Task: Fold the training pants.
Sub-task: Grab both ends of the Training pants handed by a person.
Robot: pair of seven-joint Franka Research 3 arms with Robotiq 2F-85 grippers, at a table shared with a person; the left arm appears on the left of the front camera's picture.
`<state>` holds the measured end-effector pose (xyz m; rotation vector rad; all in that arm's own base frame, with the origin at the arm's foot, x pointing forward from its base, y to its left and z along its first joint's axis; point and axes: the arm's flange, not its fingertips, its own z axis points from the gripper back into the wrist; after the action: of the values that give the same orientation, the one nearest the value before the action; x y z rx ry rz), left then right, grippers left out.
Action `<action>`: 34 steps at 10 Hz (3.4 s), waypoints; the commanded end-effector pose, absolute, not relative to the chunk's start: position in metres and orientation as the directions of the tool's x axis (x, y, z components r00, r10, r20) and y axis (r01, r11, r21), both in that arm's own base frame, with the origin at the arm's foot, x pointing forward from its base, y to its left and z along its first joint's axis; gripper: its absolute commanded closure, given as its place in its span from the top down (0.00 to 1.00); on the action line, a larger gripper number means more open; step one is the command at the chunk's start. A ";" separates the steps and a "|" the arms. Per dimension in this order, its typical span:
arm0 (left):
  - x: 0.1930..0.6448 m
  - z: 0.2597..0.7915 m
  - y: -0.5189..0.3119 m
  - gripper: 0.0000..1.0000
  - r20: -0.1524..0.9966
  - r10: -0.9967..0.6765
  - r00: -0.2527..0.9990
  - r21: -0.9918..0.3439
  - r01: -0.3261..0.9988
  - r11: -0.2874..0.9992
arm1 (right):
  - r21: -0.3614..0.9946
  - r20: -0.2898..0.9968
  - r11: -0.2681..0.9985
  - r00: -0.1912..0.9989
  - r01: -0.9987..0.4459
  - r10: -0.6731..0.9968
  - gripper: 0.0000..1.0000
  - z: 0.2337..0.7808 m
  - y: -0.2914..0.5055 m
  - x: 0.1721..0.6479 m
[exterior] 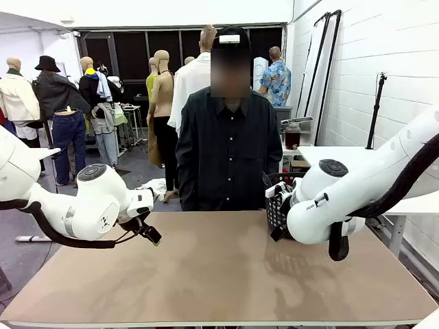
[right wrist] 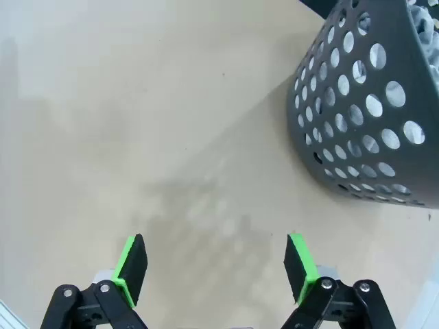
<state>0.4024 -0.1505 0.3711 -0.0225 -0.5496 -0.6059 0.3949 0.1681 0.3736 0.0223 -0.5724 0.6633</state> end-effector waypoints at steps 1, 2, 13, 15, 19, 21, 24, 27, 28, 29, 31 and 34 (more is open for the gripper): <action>0.402 0.371 -0.151 1.00 0.497 -0.535 0.683 0.138 0.546 0.826 | -0.159 0.509 0.793 0.640 -0.588 0.576 1.00 0.374 0.168 0.395; 0.402 0.371 -0.151 1.00 0.497 -0.535 0.683 0.138 0.546 0.826 | -0.159 0.509 0.793 0.640 -0.588 0.576 1.00 0.374 0.168 0.395; 0.402 0.371 -0.151 1.00 0.497 -0.535 0.683 0.138 0.546 0.826 | -0.159 0.509 0.793 0.640 -0.588 0.576 1.00 0.374 0.168 0.395; 0.402 0.371 -0.151 1.00 0.497 -0.535 0.683 0.138 0.546 0.826 | -0.159 0.509 0.793 0.640 -0.588 0.576 1.00 0.374 0.168 0.395; 0.402 0.371 -0.151 1.00 0.497 -0.535 0.683 0.138 0.546 0.826 | -0.159 0.509 0.793 0.640 -0.588 0.576 1.00 0.374 0.168 0.395; 0.401 0.379 -0.153 1.00 0.492 -0.537 0.685 0.128 0.553 0.823 | -0.153 0.511 0.807 0.653 -0.570 0.559 1.00 0.379 0.167 0.395; 0.397 0.414 -0.158 1.00 0.490 -0.539 0.685 0.152 0.542 0.827 | -0.136 0.532 0.816 0.653 -0.562 0.539 1.00 0.409 0.163 0.391; 0.384 0.453 -0.160 1.00 0.508 -0.508 0.696 0.116 0.529 0.841 | -0.123 0.559 0.807 0.631 -0.578 0.537 1.00 0.446 0.164 0.379; 0.381 0.466 -0.161 1.00 0.525 -0.503 0.687 0.109 0.532 0.840 | -0.126 0.575 0.807 0.620 -0.577 0.533 1.00 0.457 0.165 0.376; 0.377 0.478 -0.161 1.00 0.546 -0.498 0.674 0.106 0.534 0.839 | -0.137 0.588 0.806 0.608 -0.576 0.534 1.00 0.470 0.166 0.372; 0.370 0.498 -0.160 1.00 0.567 -0.488 0.664 0.100 0.532 0.841 | -0.163 0.624 0.807 0.574 -0.567 0.529 1.00 0.495 0.166 0.361; 0.361 0.516 -0.164 1.00 0.560 -0.510 0.653 0.147 0.528 0.837 | -0.213 0.660 0.817 0.537 -0.536 0.525 1.00 0.523 0.165 0.353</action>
<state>0.3655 -0.1596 0.5128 -0.0469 -0.6376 -0.6025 0.3545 0.1632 0.5217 0.0383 -0.7820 0.6548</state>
